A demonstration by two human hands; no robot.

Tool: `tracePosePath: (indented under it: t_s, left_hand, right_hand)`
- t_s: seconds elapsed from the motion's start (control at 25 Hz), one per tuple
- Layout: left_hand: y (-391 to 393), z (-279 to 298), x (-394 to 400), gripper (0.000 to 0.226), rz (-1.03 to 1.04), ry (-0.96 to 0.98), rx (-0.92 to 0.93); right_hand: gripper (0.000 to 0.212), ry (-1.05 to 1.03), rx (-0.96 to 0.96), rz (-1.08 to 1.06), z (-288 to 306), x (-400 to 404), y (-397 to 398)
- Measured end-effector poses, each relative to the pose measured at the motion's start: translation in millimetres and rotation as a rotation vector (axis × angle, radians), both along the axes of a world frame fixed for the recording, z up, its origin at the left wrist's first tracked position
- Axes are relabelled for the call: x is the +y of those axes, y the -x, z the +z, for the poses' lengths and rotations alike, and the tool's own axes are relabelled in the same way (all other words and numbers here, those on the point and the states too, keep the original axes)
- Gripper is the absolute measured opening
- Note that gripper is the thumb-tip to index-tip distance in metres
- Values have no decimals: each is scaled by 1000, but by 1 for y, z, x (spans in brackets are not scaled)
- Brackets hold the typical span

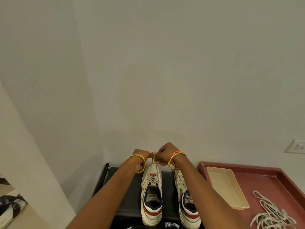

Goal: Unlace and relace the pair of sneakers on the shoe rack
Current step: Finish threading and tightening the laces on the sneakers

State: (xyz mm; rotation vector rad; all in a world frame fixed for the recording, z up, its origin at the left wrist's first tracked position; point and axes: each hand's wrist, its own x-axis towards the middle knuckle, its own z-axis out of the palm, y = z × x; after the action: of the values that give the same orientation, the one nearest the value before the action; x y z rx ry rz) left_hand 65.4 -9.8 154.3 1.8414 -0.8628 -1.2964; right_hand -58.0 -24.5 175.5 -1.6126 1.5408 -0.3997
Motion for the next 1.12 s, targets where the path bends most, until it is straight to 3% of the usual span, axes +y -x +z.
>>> tracePosePath:
  t_s: [0.12,0.32,0.6,0.72,0.84,0.88,1.0,1.12]
  left_hand:
    - [-3,-5,-1,51,-4,37,-45]
    - [-14,-32,9,33,-11,204,-195]
    - [-115,-134,59,37,165,-185,-655]
    - [-110,-154,60,34,113,-214,-799]
    - [-100,-156,50,33,-85,-227,-1046]
    - [-94,-156,44,34,-145,-156,-1038]
    - [-51,-160,21,35,-298,93,-713]
    - [-2,-166,8,38,-491,83,-518]
  right_hand:
    - [16,175,92,-12,-3,-4,1]
    - [15,205,150,-165,-29,-13,15]
    - [29,-16,421,-693,-117,18,143]
    - [23,-45,423,-726,-141,27,148]
    - [26,37,659,-642,-144,24,128]
    - [29,111,711,-586,-148,22,117]
    - [34,311,511,-261,-162,17,67]
    - [36,123,307,83,-173,24,14]
